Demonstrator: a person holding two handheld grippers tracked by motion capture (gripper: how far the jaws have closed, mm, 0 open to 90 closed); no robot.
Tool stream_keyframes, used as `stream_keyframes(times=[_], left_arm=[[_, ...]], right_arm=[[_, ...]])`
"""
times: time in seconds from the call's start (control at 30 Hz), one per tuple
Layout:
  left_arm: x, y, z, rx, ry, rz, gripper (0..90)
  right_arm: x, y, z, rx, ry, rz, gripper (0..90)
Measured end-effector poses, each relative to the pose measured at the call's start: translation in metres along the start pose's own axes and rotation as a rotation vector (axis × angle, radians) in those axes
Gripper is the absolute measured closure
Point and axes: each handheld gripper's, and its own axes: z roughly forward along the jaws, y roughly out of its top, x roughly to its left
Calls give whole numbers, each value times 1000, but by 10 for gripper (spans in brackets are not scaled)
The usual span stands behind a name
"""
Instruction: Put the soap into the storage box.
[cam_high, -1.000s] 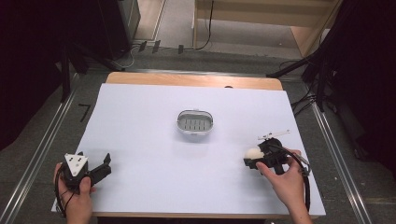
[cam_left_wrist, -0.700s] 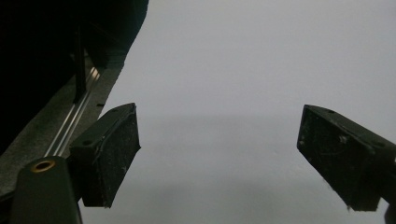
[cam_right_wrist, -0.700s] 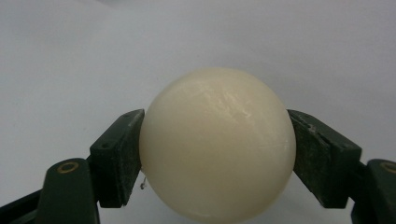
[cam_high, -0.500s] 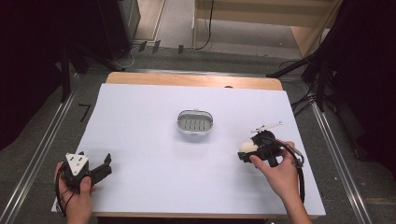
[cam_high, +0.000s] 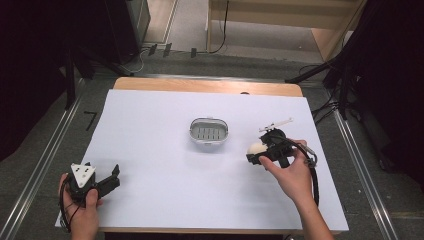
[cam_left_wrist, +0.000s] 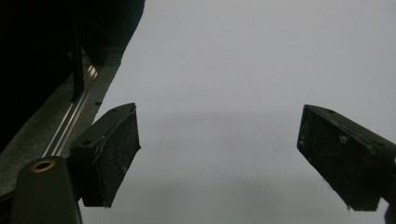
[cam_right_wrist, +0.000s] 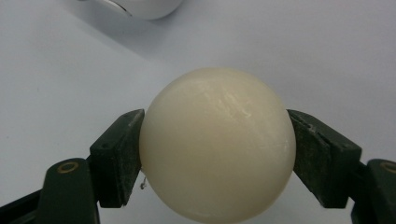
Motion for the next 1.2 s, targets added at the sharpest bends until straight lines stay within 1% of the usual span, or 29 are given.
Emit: stream_keyframes(times=[0.13,0.17,0.3,0.4,0.6,0.8,0.9,1.2], left_arm=[[0,0,0,0,1,0,140],[0,0,0,0,0,-1,140],[1,0,0,1,-3,-3,140],[1,0,0,0,-3,-3,140],[1,0,1,2,-7,-2,140],[1,0,0,0,-5,-11,140],[1,0,1,2,-5,-7,140],[1,0,0,-1,-5,-10,140]], right_arm=[[5,10,3,7,0,-12,246],[7,13,4,9,-1,-8,246],[14,23,7,19,10,-22,246],[19,31,8,12,9,-23,246],[24,43,10,2,21,-25,246],[30,56,11,-6,27,-30,246],[32,62,13,-1,29,-35,246],[39,76,26,4,36,-37,246]])
